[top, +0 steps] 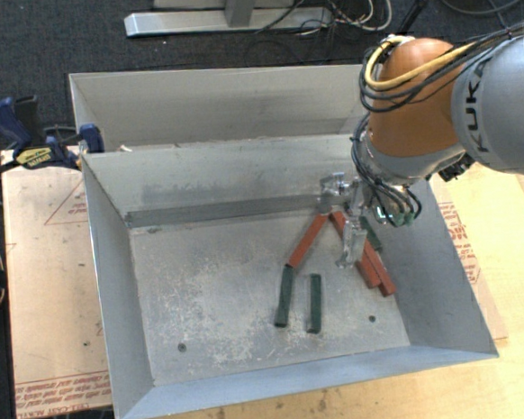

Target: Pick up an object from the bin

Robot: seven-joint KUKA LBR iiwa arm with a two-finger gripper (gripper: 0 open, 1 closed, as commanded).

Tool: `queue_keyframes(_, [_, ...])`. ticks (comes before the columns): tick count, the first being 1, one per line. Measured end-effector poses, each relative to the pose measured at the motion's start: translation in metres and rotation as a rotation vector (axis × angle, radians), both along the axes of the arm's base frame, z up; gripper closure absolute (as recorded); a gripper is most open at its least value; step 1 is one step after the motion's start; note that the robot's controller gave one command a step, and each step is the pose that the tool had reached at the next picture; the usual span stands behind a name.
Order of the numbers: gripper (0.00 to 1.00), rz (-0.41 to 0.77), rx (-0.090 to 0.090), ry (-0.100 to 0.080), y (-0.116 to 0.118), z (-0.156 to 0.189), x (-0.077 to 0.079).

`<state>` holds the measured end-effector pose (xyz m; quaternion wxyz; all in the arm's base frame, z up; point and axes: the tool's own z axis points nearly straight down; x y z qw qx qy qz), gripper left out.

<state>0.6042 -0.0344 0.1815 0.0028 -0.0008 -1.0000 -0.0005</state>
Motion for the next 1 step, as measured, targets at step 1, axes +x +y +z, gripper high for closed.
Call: queue_keyframes(1, [0.0, 0.001, -0.001, -0.008, 0.0001, 0.0044, 0.0018])
